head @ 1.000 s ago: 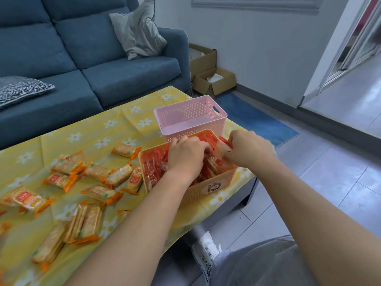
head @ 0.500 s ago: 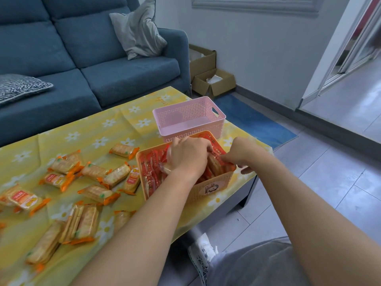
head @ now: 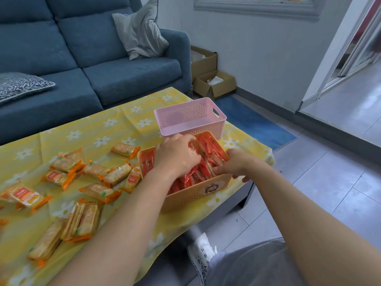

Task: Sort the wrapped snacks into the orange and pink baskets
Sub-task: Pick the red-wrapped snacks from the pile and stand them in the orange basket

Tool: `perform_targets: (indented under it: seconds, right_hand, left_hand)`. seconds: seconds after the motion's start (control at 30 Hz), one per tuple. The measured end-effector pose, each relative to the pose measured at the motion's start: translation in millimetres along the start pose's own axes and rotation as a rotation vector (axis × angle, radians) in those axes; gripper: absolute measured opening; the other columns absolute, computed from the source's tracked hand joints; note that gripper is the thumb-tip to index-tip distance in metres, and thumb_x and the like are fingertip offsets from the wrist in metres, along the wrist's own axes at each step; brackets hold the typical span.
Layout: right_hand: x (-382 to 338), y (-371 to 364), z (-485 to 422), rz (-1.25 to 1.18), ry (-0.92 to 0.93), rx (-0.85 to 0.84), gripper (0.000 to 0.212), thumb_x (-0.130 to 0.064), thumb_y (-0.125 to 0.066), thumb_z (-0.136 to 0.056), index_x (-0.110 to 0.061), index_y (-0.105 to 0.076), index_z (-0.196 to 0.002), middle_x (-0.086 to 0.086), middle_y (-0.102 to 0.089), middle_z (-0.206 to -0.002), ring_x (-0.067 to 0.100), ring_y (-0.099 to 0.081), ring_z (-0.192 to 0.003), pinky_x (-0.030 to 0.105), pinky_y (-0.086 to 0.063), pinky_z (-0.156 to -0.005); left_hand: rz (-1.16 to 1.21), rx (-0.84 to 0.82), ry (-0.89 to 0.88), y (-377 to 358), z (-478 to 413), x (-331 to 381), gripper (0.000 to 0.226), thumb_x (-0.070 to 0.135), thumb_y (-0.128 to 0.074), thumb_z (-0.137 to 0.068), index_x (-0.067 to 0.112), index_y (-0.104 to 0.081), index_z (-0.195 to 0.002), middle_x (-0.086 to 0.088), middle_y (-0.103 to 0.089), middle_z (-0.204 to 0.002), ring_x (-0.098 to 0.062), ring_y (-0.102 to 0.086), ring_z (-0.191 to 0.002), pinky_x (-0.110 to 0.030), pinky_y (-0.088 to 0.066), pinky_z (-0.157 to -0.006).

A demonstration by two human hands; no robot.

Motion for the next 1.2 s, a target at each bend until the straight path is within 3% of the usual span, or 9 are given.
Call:
perform_targets:
  seconds: [0.07, 0.17, 0.3, 0.53, 0.67, 0.77, 0.93, 1.03, 1.2]
  right_hand:
    - [-5.6, 4.8, -0.3, 0.051, 0.008, 0.043, 0.057, -0.044, -0.074, -0.087, -0.010, -0.051, -0.127, 0.008, -0.064, -0.115, 0.023, -0.062, -0.098, 0.038, -0.055, -0.081]
    - [-15.7, 19.3, 4.3, 0.026, 0.060, 0.225, 0.074, -0.052, -0.074, -0.081, -0.014, -0.047, -0.137, 0.007, -0.059, -0.125, 0.025, -0.060, -0.107, 0.042, -0.054, -0.091]
    - [-47.4, 36.7, 25.2, -0.185, 0.319, 0.577, 0.032, -0.039, -0.057, -0.094, -0.020, -0.064, -0.119, -0.003, -0.068, -0.108, 0.016, -0.065, -0.092, 0.043, -0.058, -0.082]
    - [-83.6, 16.8, 32.2, -0.810, 0.198, 0.088, 0.050, -0.066, -0.049, -0.093, -0.020, -0.065, -0.105, 0.008, -0.077, -0.088, 0.020, -0.076, -0.074, 0.035, -0.061, -0.059]
    - [-78.8, 29.1, 24.1, -0.778, 0.227, 0.077, 0.021, -0.032, -0.066, -0.089, -0.011, -0.069, -0.089, 0.008, -0.074, -0.080, 0.018, -0.071, -0.066, 0.034, -0.061, -0.066]
    - [-71.5, 39.7, 14.6, -0.678, 0.214, 0.229, 0.009, -0.014, -0.062, -0.089, -0.009, -0.063, -0.096, 0.007, -0.066, -0.082, 0.017, -0.067, -0.067, 0.035, -0.061, -0.066]
    - [-70.9, 55.1, 2.6, -0.377, 0.343, 0.501, 0.035, -0.018, -0.067, -0.091, -0.021, -0.061, -0.125, -0.003, -0.061, -0.104, 0.007, -0.063, -0.075, 0.021, -0.051, -0.055]
    - [-79.0, 47.9, -7.0, -0.133, 0.415, 0.485, 0.026, -0.022, -0.064, -0.094, -0.013, -0.071, -0.118, 0.001, -0.068, -0.101, 0.014, -0.065, -0.080, 0.028, -0.057, -0.062]
    - [-89.2, 37.3, -21.2, 0.045, 0.398, 0.572, 0.025, -0.020, -0.060, -0.086, -0.001, -0.075, -0.093, 0.015, -0.074, -0.084, 0.031, -0.070, -0.076, 0.048, -0.061, -0.068]
  left_hand:
    - [-0.013, -0.166, 0.027, -0.6, 7.5, -14.9, 0.068, 0.057, -0.069, -0.077, 0.040, -0.048, -0.139, 0.006, -0.052, -0.141, -0.024, -0.050, -0.127, -0.046, -0.045, -0.103]
    - [0.123, -0.101, 0.020, 8.1, 18.5, -29.0, 0.049, 0.041, -0.072, -0.079, 0.041, -0.059, -0.127, 0.011, -0.060, -0.129, -0.018, -0.058, -0.112, -0.037, -0.051, -0.090]
    - [0.460, 0.171, 0.056, 27.5, 26.9, -33.9, 0.023, 0.029, -0.066, -0.092, 0.030, -0.070, -0.115, 0.019, -0.068, -0.096, -0.006, -0.063, -0.087, -0.019, -0.048, -0.077]
    - [0.861, 0.069, -0.005, 29.4, 22.9, -16.4, 0.030, 0.006, -0.063, -0.095, 0.026, -0.063, -0.118, 0.010, -0.071, -0.105, -0.004, -0.068, -0.097, -0.023, -0.053, -0.086]
    - [0.894, -0.054, -0.106, 19.3, 17.7, -12.9, 0.060, -0.010, -0.061, -0.088, 0.021, -0.053, -0.138, 0.010, -0.063, -0.126, 0.010, -0.058, -0.111, -0.014, -0.047, -0.094]
    - [0.808, 0.008, -0.082, 18.9, 11.3, -16.9, 0.064, -0.002, -0.066, -0.086, 0.022, -0.050, -0.143, 0.008, -0.058, -0.136, 0.002, -0.054, -0.122, -0.015, -0.048, -0.095]
    - [0.412, 0.053, 0.029, 13.6, -6.5, -26.2, 0.040, 0.006, -0.055, -0.088, 0.027, -0.067, -0.119, 0.008, -0.068, -0.119, -0.013, -0.062, -0.109, -0.033, -0.052, -0.095]
    - [0.186, -0.041, 0.171, -2.0, -19.4, -29.4, 0.014, 0.032, -0.060, -0.087, 0.027, -0.069, -0.097, 0.002, -0.071, -0.101, -0.025, -0.067, -0.096, -0.041, -0.056, -0.082]
    - [-0.067, -0.084, 0.255, -20.7, -40.0, -22.3, 0.045, 0.063, -0.056, -0.087, 0.019, -0.063, -0.095, -0.003, -0.064, -0.095, -0.032, -0.065, -0.096, -0.035, -0.047, -0.071]
Point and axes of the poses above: each hand's wrist, its own z-axis away from the middle knuckle, its own y-axis out of the back of the hand, x = y × z, the point moved 4 cm from there along -z, towards the middle knuckle
